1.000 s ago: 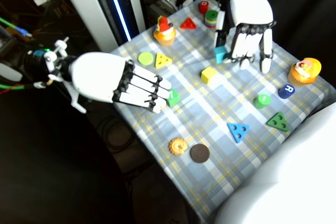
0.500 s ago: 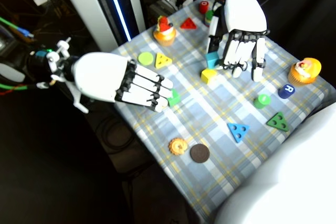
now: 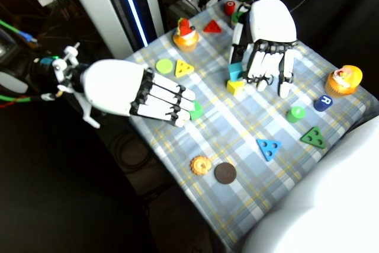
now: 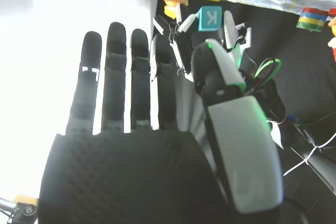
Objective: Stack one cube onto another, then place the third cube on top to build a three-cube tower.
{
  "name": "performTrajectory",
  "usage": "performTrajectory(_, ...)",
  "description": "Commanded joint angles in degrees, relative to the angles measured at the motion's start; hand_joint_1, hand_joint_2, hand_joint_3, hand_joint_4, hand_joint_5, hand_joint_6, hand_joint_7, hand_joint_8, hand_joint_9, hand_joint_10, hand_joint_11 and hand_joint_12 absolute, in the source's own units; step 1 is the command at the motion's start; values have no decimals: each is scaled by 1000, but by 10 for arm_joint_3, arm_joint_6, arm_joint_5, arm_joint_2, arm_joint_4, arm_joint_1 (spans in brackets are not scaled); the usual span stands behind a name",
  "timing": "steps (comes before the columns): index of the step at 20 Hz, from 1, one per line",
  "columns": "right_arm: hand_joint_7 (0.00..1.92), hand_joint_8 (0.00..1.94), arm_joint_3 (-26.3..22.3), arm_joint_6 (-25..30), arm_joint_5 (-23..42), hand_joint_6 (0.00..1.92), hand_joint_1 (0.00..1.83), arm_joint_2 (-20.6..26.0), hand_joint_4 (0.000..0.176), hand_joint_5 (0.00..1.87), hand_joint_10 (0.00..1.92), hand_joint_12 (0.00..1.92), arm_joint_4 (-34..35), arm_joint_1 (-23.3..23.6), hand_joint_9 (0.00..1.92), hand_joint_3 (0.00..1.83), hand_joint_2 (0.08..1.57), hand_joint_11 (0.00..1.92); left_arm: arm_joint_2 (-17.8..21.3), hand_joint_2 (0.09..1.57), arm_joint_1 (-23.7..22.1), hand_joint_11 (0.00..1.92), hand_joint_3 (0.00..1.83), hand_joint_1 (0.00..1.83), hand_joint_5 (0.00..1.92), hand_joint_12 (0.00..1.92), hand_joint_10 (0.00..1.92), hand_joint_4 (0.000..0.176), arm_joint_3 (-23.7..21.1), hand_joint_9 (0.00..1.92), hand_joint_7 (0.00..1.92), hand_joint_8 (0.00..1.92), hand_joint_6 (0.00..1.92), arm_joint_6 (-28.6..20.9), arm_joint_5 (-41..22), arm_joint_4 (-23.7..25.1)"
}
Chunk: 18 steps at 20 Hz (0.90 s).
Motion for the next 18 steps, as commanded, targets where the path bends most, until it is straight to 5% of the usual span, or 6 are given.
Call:
performTrajectory(1, 598, 3, 1, 2, 69, 1, 715, 0, 0, 547, 6, 1040, 10, 8, 595, 0, 1336, 151, -3, 1133, -6, 276, 2, 1195, 909, 71, 2, 41, 3, 887, 983, 1030, 1048, -2, -49, 14)
performTrajectory(6, 589, 0, 1, 3, 69, 0, 753, 0, 0, 543, 0, 1075, 10, 8, 585, 0, 1330, 117, -9, 1138, -3, 278, 0, 1198, 904, 99, 1, 17, 9, 870, 972, 1090, 1016, -2, -41, 7)
performTrajectory(10, 595, 3, 1, 3, 69, 1, 734, 0, 0, 545, 5, 1035, 10, 8, 599, 0, 1333, 153, -9, 1151, -3, 255, 0, 1189, 889, 138, 2, 24, 10, 853, 935, 1143, 1044, -2, -39, 5)
performTrajectory(13, 593, 1, 1, 3, 69, 1, 736, 0, 0, 542, 1, 1059, 10, 8, 585, 0, 1327, 114, -9, 1160, -2, 229, 0, 1180, 909, 165, 2, 48, 13, 836, 881, 1179, 1059, -2, -36, 0)
performTrajectory(16, 598, 3, 1, 4, 69, 2, 731, 0, 0, 543, 5, 1071, 10, 8, 596, 0, 1328, 128, -11, 1160, -1, 92, 0, 1181, 938, 495, 0, 44, 16, 827, 848, 1185, 1056, -2, -32, -2)
performTrajectory(18, 594, 1, 1, 4, 69, 3, 729, 0, 0, 547, 1, 1068, 10, 8, 587, 1, 1330, 120, -11, 1158, -1, 42, 2, 1188, 964, 672, 4, 18, 17, 840, 826, 1184, 1049, -2, -32, -3)
